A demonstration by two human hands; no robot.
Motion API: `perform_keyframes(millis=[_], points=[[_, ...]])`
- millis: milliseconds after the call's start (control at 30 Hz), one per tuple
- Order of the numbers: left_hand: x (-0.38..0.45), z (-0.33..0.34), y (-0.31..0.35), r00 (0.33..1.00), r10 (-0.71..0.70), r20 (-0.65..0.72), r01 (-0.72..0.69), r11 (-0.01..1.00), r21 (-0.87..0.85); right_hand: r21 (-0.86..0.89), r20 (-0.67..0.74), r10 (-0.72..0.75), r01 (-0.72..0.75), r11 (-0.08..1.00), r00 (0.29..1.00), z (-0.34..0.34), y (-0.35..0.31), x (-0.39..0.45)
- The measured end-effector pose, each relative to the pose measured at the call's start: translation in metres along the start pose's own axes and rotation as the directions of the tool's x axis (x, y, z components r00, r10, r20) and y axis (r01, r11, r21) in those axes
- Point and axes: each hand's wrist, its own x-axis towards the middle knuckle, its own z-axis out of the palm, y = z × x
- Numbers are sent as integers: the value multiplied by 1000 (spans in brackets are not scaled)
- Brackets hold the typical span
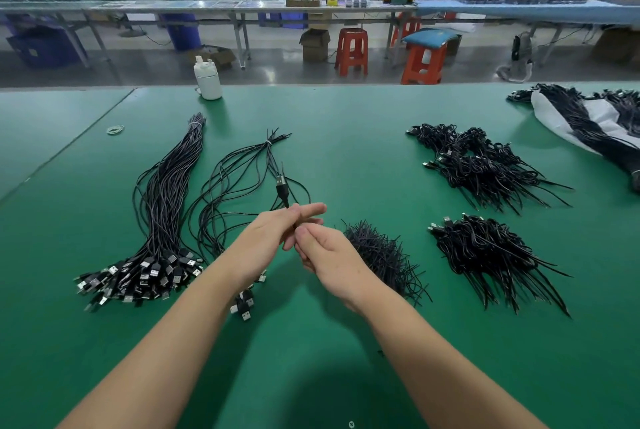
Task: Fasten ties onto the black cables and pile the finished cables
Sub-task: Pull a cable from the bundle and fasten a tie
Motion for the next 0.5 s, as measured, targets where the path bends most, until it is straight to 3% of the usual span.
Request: perform_keyframes(millis=[67, 133, 233, 267, 333, 400, 433, 500], points=[[-1, -1, -2, 1000, 8, 8, -8, 1000, 13, 21, 20, 1, -1, 1000, 1000, 0, 2, 0], [3, -1, -3, 994, 76, -74, -82, 994, -71, 65, 37, 31, -33, 997, 999, 0, 6, -2], [11, -7, 10, 963, 147, -228, -235, 869, -435, 154, 41, 109, -114, 981, 993, 2, 15, -3], [12, -13, 15, 969, 150, -197, -239, 776, -584, 211, 42, 130, -136, 968, 991, 3, 18, -4], [8, -24, 23, 978, 202, 54, -98, 668, -738, 381, 87, 167, -187, 906, 982, 1, 22, -3], [-1, -32, 26, 885, 212, 415, 116, 763, -636, 531, 178, 190, -257, 808, 965, -2, 19, -1], [-4, -35, 27, 833, 142, 535, 162, 862, -480, 561, 197, 203, -280, 779, 959, -5, 18, 0], [-8, -41, 24, 775, -106, 623, 184, 981, -61, 600, 185, 242, -304, 740, 953, -13, 15, 2]])
